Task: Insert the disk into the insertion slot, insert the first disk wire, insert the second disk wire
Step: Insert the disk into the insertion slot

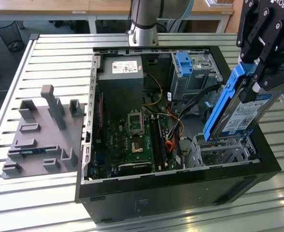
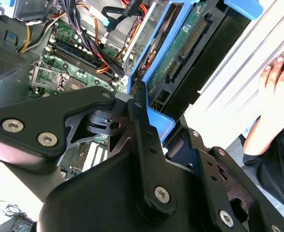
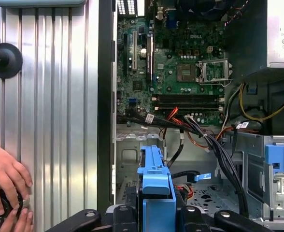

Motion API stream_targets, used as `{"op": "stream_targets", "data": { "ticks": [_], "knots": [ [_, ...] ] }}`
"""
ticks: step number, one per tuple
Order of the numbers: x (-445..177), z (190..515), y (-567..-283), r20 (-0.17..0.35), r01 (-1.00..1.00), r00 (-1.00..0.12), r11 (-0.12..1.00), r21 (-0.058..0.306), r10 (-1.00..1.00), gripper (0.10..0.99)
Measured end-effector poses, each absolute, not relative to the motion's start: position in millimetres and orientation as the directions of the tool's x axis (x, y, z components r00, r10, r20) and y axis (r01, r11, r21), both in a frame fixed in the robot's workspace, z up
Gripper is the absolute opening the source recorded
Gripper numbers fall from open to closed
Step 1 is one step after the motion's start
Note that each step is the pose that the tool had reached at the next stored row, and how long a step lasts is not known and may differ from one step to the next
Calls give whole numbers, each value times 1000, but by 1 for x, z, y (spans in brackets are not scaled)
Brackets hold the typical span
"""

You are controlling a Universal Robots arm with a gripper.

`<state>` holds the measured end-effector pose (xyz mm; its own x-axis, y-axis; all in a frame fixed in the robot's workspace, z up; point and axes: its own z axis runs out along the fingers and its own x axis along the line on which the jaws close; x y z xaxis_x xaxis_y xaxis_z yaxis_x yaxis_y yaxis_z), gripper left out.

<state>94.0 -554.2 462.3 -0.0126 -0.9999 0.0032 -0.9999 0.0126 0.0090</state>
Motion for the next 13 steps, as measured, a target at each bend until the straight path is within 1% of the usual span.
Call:
{"op": "stream_targets", "data": {
  "ticks": [13],
  "knots": [
    [91, 451, -551, 3, -1000, -7, 7, 9, -1000, 365]
  ]
}}
